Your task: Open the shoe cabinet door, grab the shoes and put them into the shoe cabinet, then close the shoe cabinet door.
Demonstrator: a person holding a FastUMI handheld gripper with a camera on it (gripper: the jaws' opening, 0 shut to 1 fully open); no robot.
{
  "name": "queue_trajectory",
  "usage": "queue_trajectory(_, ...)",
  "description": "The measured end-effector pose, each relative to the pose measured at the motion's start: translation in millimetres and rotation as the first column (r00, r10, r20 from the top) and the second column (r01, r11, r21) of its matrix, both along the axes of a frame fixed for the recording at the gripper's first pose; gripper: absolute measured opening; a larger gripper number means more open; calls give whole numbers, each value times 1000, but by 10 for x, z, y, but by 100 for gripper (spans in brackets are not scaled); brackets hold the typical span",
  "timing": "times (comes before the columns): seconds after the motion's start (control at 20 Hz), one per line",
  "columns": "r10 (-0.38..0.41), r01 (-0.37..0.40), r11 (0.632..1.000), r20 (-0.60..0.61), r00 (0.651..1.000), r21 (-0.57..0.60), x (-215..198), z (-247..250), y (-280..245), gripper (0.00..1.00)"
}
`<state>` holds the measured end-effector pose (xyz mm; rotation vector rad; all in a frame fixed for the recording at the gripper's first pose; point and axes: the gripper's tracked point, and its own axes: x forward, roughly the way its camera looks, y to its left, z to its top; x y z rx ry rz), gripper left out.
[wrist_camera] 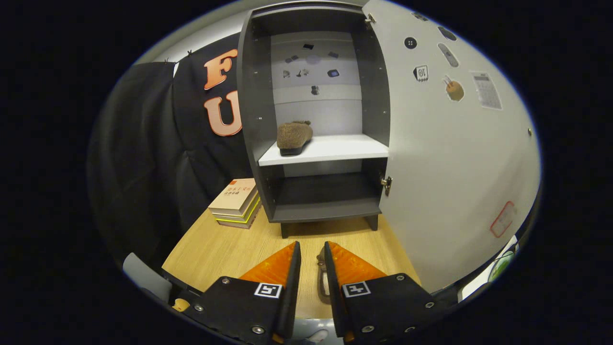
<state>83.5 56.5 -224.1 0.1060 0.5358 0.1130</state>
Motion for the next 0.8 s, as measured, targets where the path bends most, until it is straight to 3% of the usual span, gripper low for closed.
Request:
queue_trajectory(0.35, 1, 9, 998, -152, 988, 66, 138, -971, 184, 32)
queue_trajectory(0.8, -40, 81, 990, -317, 948, 118, 315, -2091, 174, 38)
